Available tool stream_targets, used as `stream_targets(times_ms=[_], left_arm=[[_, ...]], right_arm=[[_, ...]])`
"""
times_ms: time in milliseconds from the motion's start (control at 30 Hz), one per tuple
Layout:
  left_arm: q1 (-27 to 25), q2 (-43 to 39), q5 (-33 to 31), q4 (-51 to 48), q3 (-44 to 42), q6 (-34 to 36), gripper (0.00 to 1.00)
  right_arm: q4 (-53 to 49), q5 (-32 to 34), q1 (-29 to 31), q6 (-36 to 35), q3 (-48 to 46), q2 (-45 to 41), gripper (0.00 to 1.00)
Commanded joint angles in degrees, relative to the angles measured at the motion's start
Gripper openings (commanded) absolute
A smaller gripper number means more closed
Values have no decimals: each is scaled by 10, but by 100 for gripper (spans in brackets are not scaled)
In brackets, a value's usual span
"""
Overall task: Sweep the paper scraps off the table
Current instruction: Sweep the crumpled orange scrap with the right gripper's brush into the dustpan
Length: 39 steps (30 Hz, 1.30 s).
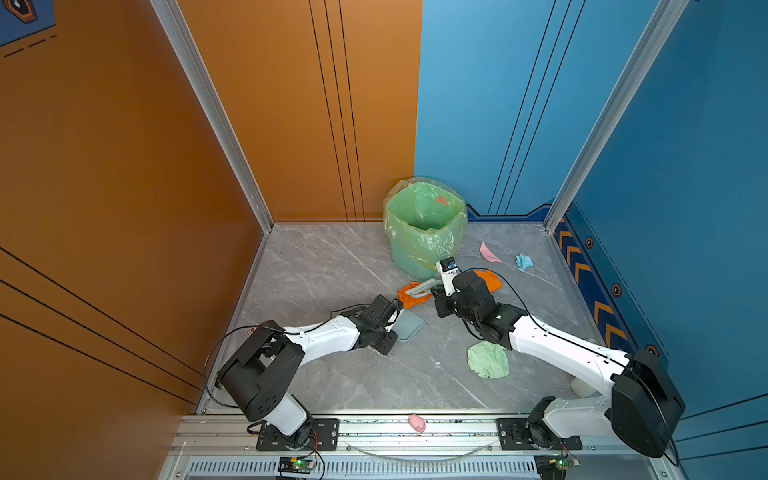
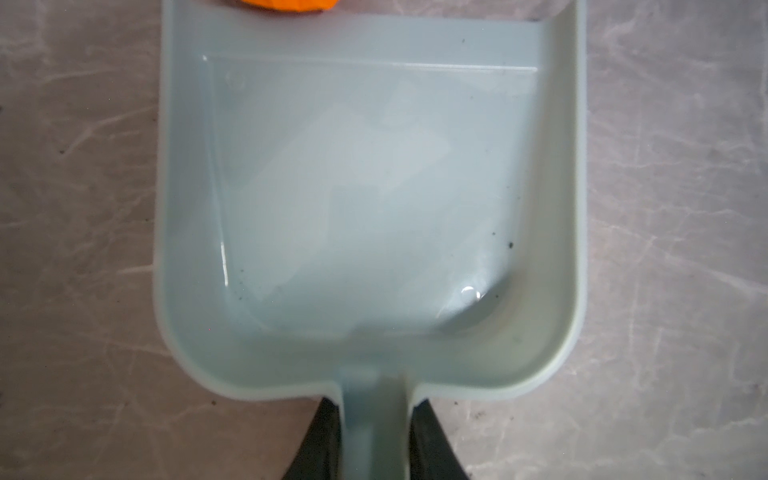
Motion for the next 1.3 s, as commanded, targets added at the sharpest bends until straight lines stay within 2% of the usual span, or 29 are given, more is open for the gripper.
stream_targets(times_ms=[0,367,667,933,1133,1267], left_arm=[[-5,-15,0,-47,9,-9,0],[-6,-21,-5,-65,14,-18,0],[-4,-14,-6,-70,18,-21,0],[-2,1,-9,-64,21,-20,0],[1,-4,-8,-57,14,-21,0],[5,-12,-9,-52,7,-24,0]], right_arm=[[46,52,-2,13,-5,30,0],[64,51,-2,15,5,106,0],[30,31,0,-14,-16,112,0],[-22,-67,5,-31,-24,109,0],[-72,-95,17,-40,-15,95,0],[-94,-138,13,-45,-15,78,0]])
